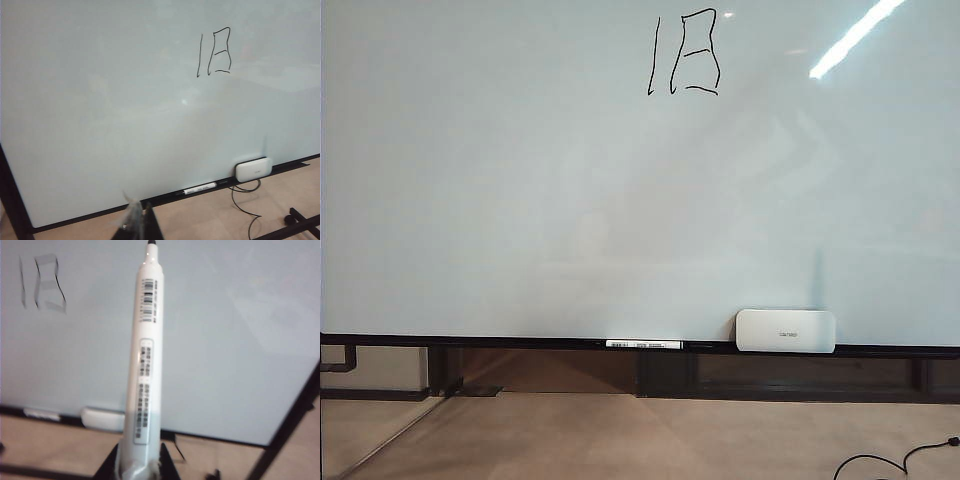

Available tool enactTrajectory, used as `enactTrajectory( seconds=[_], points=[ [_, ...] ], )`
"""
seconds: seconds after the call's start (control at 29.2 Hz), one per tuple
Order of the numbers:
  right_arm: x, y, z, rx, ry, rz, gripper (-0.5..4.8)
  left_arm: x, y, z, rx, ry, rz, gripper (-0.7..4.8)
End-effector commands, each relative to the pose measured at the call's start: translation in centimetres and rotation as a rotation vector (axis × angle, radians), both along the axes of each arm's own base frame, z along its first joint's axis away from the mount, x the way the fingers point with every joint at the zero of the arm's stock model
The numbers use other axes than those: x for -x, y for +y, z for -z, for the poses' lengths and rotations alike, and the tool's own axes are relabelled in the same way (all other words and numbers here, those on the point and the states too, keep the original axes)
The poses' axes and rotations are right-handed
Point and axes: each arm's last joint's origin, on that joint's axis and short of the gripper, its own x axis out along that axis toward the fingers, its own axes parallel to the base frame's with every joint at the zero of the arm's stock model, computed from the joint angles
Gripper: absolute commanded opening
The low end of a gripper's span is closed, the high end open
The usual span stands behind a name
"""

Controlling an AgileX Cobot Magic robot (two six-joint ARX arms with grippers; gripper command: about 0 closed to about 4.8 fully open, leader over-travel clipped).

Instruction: Reach to the right to find the marker pen, pick it up, and write the number 18 on the whiteboard.

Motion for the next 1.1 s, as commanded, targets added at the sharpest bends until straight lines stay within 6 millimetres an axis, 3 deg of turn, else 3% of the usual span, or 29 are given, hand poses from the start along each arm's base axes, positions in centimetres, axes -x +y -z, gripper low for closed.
enactTrajectory(
  seconds=[0.03, 0.41, 0.75, 1.1],
  points=[
    [-0.2, 0.5, 0.6, 0.031, 0.029, 0.005, -0.02, 0.1, 0.0, -0.2, -0.005, -0.021, -0.001, -0.05],
    [-0.6, 1.3, 1.9, 0.068, 0.065, -0.004, -0.02, 0.3, 0.1, -0.4, -0.003, -0.029, -0.003, -0.05],
    [0.2, -0.3, 2.5, 0.058, 0.056, 0.013, -0.02, 0.3, 0.1, -0.4, -0.033, -0.038, -0.007, -0.05],
    [2.0, -2.3, 4.6, 0.098, 0.166, 0.046, -0.02, 1.3, 0.5, -0.9, -0.031, -0.017, -0.026, -0.05]
  ],
)
